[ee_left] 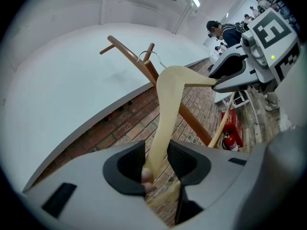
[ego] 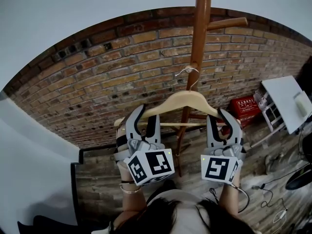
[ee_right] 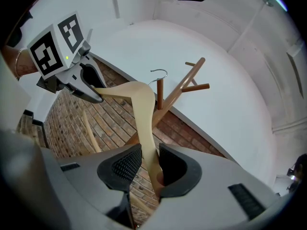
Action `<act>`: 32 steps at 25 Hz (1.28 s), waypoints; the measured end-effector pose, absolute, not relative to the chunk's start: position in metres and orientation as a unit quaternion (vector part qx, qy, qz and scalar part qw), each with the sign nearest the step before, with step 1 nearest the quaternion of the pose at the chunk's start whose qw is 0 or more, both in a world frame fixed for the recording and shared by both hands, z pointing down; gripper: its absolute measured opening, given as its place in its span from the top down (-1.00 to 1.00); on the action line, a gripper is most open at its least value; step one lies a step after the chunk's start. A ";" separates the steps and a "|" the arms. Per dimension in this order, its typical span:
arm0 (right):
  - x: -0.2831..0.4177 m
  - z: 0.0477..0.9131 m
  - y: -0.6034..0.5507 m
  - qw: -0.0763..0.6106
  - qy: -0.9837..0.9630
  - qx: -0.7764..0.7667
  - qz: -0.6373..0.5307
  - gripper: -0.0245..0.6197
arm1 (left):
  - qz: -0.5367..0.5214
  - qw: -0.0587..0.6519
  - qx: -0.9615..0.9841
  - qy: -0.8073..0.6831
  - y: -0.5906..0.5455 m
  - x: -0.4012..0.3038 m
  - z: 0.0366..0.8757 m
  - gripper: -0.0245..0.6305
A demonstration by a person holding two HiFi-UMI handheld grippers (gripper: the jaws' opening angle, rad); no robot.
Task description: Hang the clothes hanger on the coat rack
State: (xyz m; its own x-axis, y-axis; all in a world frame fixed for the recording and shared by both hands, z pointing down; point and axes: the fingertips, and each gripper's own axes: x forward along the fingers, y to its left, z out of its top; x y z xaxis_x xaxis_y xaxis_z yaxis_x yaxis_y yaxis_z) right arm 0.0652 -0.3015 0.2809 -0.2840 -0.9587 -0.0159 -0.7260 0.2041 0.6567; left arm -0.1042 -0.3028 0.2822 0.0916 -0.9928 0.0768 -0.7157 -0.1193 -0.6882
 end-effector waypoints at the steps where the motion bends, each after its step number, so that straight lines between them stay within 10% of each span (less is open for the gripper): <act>1: 0.065 0.280 -0.303 0.204 -0.748 0.563 -0.285 0.53 | -0.276 0.250 -0.696 0.615 -0.305 -0.104 0.281 0.48; 32: 0.072 0.304 -0.343 0.229 -0.741 0.578 -0.254 0.53 | -0.291 0.228 -0.718 0.589 -0.352 -0.097 0.306 0.48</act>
